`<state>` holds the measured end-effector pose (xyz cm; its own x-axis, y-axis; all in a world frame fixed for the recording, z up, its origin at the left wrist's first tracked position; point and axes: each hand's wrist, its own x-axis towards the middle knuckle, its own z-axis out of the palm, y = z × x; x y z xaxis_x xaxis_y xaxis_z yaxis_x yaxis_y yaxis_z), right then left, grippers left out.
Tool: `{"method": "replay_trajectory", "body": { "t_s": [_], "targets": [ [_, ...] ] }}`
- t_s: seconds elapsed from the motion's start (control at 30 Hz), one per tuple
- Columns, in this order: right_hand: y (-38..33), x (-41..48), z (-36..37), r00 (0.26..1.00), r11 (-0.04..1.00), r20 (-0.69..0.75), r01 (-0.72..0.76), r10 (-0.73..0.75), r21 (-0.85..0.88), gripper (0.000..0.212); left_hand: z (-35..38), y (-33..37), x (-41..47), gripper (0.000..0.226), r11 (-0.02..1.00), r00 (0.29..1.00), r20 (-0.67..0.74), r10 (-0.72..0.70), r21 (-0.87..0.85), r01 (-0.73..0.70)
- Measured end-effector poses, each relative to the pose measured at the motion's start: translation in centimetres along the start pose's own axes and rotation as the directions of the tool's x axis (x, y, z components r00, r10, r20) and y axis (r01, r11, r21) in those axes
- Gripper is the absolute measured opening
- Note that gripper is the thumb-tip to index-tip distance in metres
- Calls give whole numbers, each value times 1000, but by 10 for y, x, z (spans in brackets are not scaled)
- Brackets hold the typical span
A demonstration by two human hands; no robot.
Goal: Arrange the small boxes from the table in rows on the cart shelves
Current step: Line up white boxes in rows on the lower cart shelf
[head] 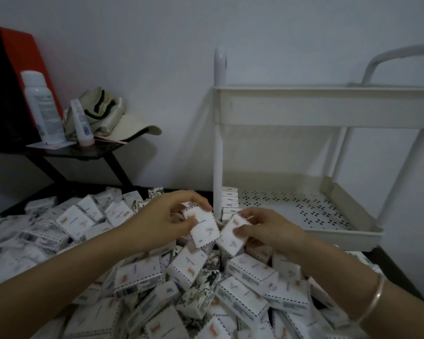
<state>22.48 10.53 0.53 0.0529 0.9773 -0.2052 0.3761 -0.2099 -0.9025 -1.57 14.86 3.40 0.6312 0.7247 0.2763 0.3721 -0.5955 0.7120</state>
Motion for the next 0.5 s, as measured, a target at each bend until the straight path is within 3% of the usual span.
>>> {"method": "replay_trajectory", "body": {
  "t_s": [0.13, 0.27, 0.33, 0.37, 0.4, 0.47, 0.5],
  "targets": [
    [6, -3, -31, 999, 997, -43, 25, -22, 67, 31, 11, 22, 21, 26, 996, 1000, -6, -13, -89, 13],
    [17, -1, -59, 996, 996, -84, 18, -11, 87, 31, 16, 59, 56, 44, 962, 988, 131, -83, -249, 114],
    [20, 2, -70, 993, 998, -114, 30, -22, 61, 31, 18, 74, 77, 51, 971, 987, 149, -59, -222, 92],
    [21, 5, -75, 991, 999, -130, 38, -34, 32, 31, 21, 79, 89, 51, 993, 992, 119, -30, -113, 43],
    [22, 9, -79, 988, 999, -148, 45, -45, -4, 31, 25, 81, 101, 49, 994, 996, 83, 35, 103, -44],
    [24, 18, -86, 980, 994, -188, 52, -69, -92, 35, 36, 76, 127, 36, 802, 980, 112, 165, 563, -199],
    [26, 22, -89, 974, 988, -211, 52, -82, -146, 39, 42, 72, 138, 29, 695, 975, 140, 170, 684, -220]
  ]
}}
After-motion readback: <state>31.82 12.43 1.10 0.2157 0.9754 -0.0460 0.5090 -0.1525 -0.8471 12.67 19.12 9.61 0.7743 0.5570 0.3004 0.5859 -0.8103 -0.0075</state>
